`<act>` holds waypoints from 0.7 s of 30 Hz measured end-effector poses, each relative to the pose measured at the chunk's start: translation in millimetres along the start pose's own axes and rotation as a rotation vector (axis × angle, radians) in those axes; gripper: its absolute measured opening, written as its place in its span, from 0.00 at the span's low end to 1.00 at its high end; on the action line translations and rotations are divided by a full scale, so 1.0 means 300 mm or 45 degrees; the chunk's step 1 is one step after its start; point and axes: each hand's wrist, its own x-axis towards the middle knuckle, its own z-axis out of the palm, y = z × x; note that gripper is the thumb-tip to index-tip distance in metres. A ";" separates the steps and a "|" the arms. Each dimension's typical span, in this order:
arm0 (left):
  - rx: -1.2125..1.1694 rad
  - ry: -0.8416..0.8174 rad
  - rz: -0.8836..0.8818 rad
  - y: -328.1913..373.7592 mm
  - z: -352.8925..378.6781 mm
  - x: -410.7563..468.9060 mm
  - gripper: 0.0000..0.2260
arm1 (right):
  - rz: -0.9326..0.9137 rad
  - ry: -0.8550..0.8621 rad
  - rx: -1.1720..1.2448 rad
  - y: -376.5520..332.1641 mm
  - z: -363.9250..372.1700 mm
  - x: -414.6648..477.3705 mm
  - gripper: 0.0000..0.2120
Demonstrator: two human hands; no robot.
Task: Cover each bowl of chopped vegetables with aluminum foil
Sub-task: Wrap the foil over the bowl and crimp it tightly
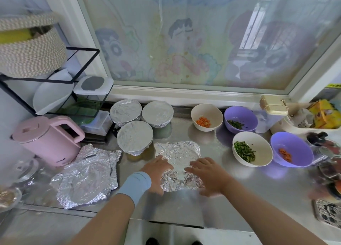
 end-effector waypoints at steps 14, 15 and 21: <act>-1.417 0.958 -0.303 -0.062 -0.269 -0.057 0.19 | 0.715 0.646 2.129 0.109 -0.324 0.086 0.19; -1.495 0.969 -0.331 -0.058 -0.273 -0.048 0.17 | 0.726 0.568 2.162 0.112 -0.325 0.092 0.24; -1.600 0.705 -0.602 -0.080 -0.167 0.042 0.21 | 0.953 0.466 1.809 0.100 -0.204 0.136 0.14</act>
